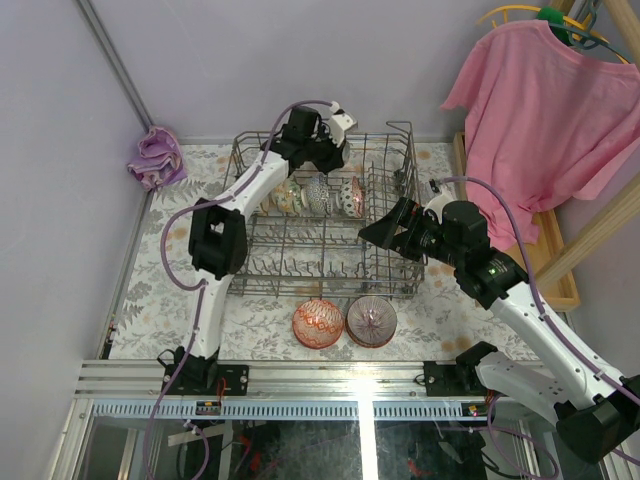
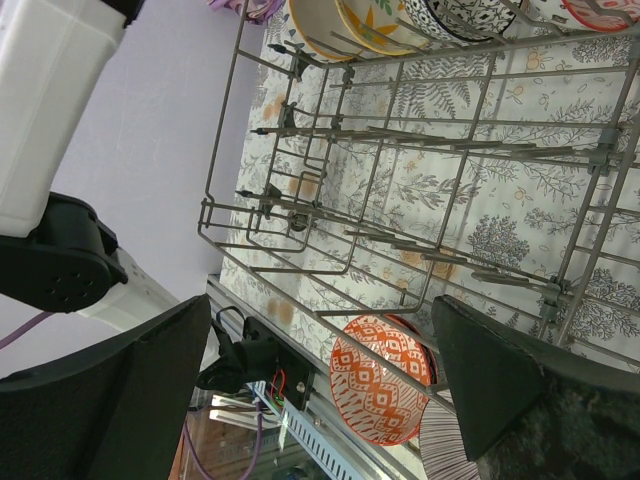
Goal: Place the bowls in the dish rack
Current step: Adjust the bowl in the dish rack.
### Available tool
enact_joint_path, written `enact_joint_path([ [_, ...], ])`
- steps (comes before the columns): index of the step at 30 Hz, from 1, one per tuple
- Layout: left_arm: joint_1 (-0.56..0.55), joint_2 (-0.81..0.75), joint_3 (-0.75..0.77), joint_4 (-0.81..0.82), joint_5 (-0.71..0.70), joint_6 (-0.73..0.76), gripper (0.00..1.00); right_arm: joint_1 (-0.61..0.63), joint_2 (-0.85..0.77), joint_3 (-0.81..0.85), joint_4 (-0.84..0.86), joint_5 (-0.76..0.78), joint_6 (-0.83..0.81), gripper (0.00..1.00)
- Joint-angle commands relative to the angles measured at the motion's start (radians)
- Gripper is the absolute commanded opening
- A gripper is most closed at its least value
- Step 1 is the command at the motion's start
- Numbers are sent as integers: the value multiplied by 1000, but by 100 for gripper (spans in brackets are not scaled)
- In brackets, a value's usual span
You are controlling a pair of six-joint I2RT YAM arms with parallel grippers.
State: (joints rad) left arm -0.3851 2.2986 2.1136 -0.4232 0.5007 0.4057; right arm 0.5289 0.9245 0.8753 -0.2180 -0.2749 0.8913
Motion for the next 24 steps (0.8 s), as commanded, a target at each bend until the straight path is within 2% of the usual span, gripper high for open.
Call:
enact_joint_path([
  [1, 15, -91, -3, 156, 6, -76, 0, -4, -23, 16, -11, -14, -6, 100],
  [7, 7, -136, -8, 264, 102, -222, 0, -4, -44, 33, -33, -4, -4, 100],
  [11, 2, -185, -66, 416, 188, -408, 0, -4, -67, 58, -65, 7, -10, 99],
  [15, -6, -235, -210, 693, 270, -707, 0, -4, -98, 91, -112, 23, -17, 99],
  [18, -12, -245, -298, 979, 311, -962, 0, -4, -126, 116, -152, 36, -23, 100],
  [20, -21, -239, -354, 1173, 317, -1135, 0, -4, -147, 130, -180, 48, -26, 100],
  [24, -37, -177, -385, 1402, 289, -1406, 0, -4, -187, 150, -228, 68, -26, 100],
])
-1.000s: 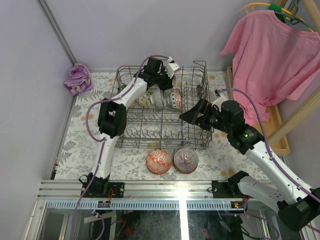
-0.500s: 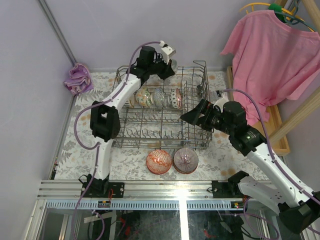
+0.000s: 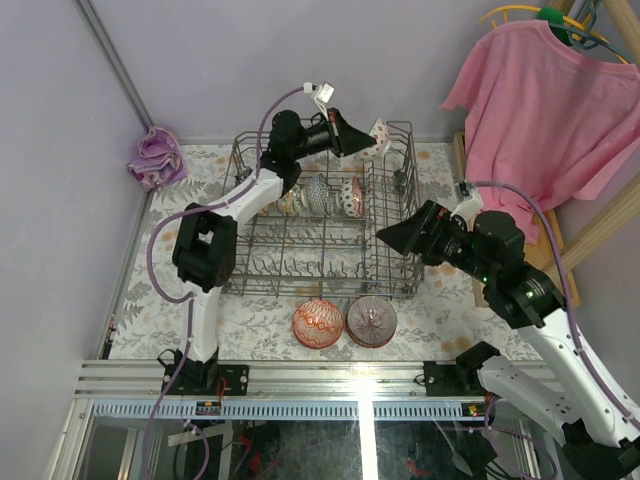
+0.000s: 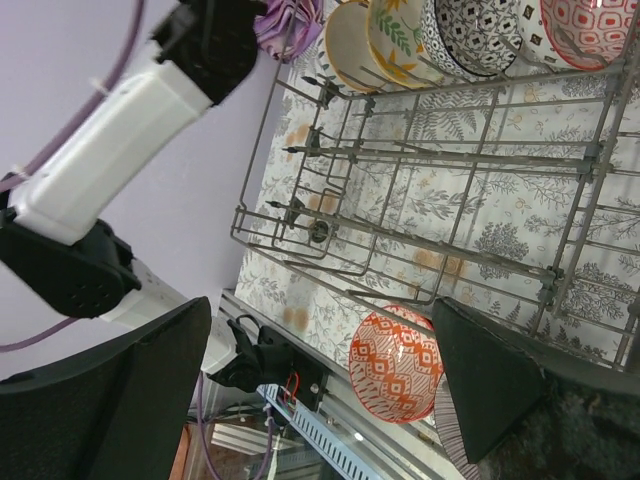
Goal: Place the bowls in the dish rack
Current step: Adjust the bowl in the dish rack.
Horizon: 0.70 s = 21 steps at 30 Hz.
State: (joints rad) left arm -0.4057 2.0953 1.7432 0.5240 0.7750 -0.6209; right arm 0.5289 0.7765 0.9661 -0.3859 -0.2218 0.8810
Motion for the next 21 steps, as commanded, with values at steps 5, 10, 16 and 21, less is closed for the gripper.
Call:
enact_joint_path([
  [5, -16, 130, -53, 666, -60, -648, 0, -4, -89, 67, -104, 37, -11, 100],
  [10, -22, 203, -83, 799, -132, -814, 0, -4, -125, 64, -135, 53, -7, 99],
  [16, -42, 220, -139, 774, -226, -860, 0, -4, -143, 45, -130, 49, 7, 100],
  [21, -60, 250, -154, 767, -299, -923, 0, -4, -154, 36, -127, 46, 15, 99],
])
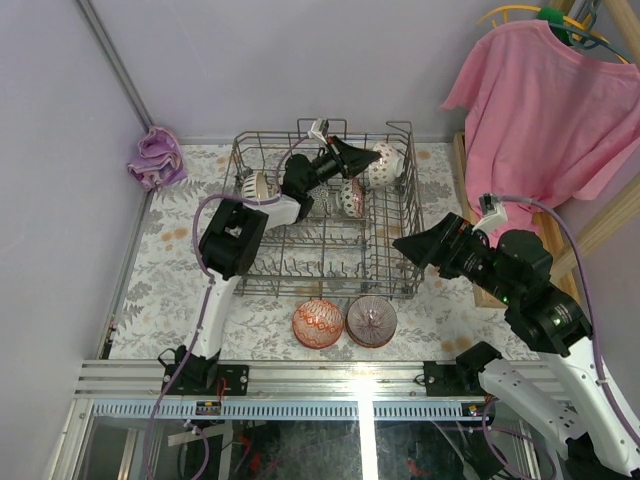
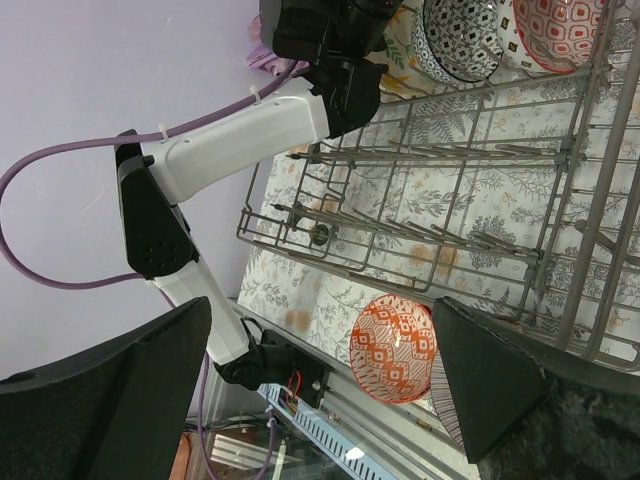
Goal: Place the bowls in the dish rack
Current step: Adjust the bowl in the dish rack.
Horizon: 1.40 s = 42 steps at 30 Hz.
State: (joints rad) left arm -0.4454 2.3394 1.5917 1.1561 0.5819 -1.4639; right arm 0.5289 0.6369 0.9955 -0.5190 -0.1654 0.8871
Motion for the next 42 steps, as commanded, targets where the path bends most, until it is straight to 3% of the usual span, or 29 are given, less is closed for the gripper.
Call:
enact_joint_path([
  [1, -23, 7, -8, 125, -121, -84, 0, -4, -15, 7, 6, -11, 10, 99],
  [11, -26, -48, -73, -163, -198, -106, 0, -4, -35, 5, 2, -8, 13, 99],
  [21, -35, -52, -70, -261, -280, -145, 0, -4, -79, -10, -1, -8, 23, 99],
  [35, -59, 73, 86, -266, -276, -237, 0, -4, -117, 12, -36, 3, 14, 99],
  [42, -63, 81, 92, -360, -264, -214, 7, -4, -119, 10, -33, -2, 16, 100],
])
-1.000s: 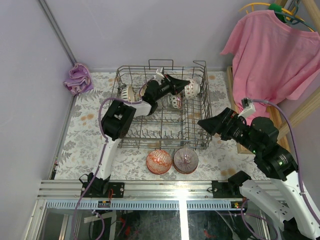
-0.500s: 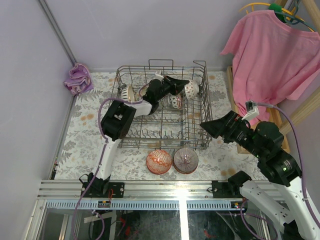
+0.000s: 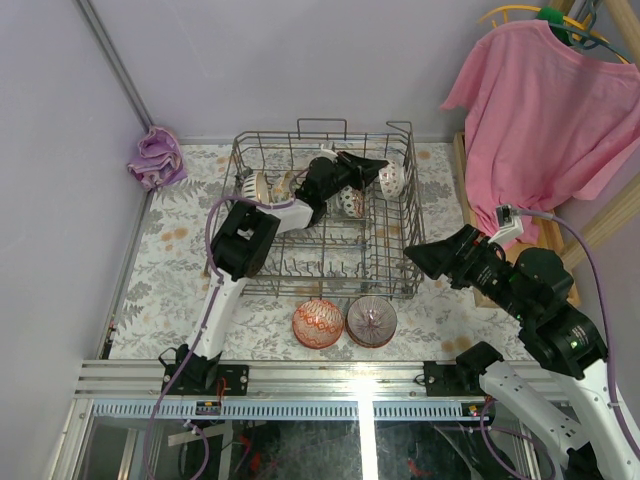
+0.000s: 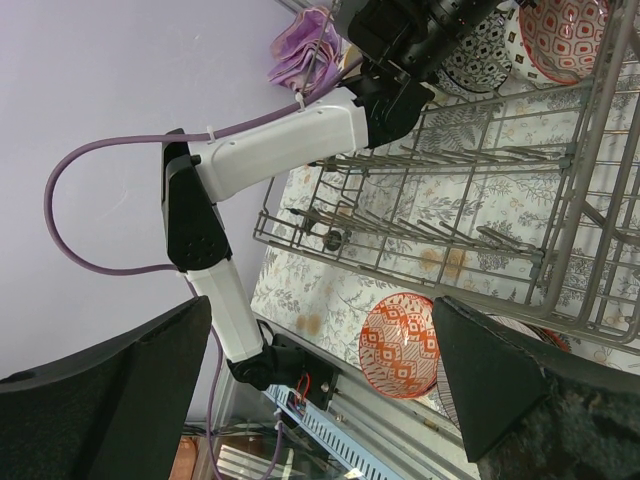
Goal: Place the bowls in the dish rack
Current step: Adjust the bowl in the dish rack.
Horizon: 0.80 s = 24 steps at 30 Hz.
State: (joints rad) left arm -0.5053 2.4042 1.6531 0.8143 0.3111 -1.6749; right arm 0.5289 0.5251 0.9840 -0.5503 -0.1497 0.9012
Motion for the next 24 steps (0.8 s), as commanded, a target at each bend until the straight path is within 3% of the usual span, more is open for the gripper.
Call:
enact_joint_path([
  [1, -3, 20, 35, -36, 11, 0, 7, -4, -8, 20, -1, -17, 3, 100],
  [10, -1, 8, 44, -194, 5, 29, 20, -4, -16, 15, -2, -19, 2, 99],
  [18, 5, 2, 11, -173, 2, 22, 18, -4, -35, 0, -7, -18, 7, 99],
  [24, -3, -16, 41, -246, 11, 92, 19, -4, -48, -19, -1, -20, 16, 100],
])
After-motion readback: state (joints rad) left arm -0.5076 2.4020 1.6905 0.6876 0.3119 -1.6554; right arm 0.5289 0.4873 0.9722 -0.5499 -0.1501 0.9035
